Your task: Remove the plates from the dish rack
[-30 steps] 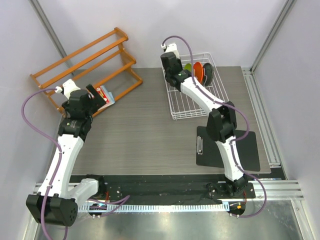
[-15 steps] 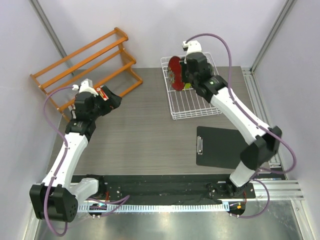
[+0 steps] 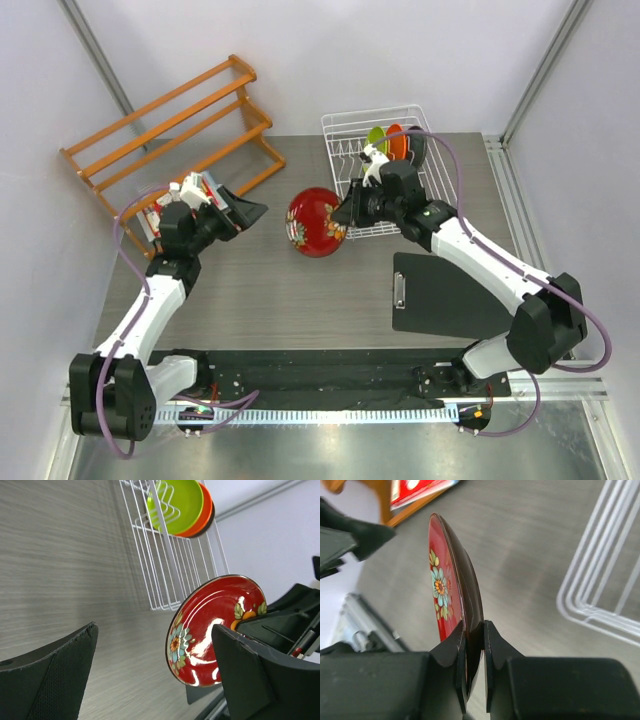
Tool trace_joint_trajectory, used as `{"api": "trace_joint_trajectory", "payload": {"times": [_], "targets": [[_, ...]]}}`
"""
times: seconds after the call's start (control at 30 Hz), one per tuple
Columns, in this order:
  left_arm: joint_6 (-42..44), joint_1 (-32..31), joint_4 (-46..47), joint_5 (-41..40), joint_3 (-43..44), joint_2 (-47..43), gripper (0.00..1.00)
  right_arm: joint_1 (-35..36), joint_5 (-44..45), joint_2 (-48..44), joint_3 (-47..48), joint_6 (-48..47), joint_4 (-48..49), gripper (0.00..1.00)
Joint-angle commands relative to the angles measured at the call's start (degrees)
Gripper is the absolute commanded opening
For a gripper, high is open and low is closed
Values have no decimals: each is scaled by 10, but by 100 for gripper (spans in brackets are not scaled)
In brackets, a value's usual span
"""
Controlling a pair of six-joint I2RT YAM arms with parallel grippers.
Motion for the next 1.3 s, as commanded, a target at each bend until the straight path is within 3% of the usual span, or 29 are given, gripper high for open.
{"api": "trace_joint_trajectory", "payload": {"times": [0.0, 0.37, 0.47, 0.63, 0.87, 1.0, 1.03, 1.07, 1.23, 1.27], "targets": [[-42, -5, 97, 56, -35, -17, 94, 3, -106, -8, -16, 89, 183, 1], [-84, -15, 227, 60, -116, -23, 78, 3, -190, 50, -67, 211, 345, 1], [-83, -24, 234, 64, -110, -25, 76, 3, -198, 57, -76, 228, 370, 1], [-85, -39, 240, 64, -110, -23, 57, 2, -211, 70, -82, 247, 404, 1], [-86, -45, 236, 61, -117, -7, 51, 3, -247, 111, -86, 302, 492, 1], [-83, -47, 234, 59, -112, -1, 27, 3, -253, 124, -91, 310, 501, 1], [-81, -47, 230, 57, -110, 2, 11, 2, -252, 123, -91, 306, 497, 1], [-78, -47, 215, 56, -105, 4, 1, 3, -251, 122, -89, 304, 492, 1], [-39, -47, 142, 10, -93, -4, 0, 3, -233, 118, -76, 254, 420, 1], [-28, -47, 106, 0, -89, -10, 0, 2, -225, 115, -72, 242, 401, 7]]}}
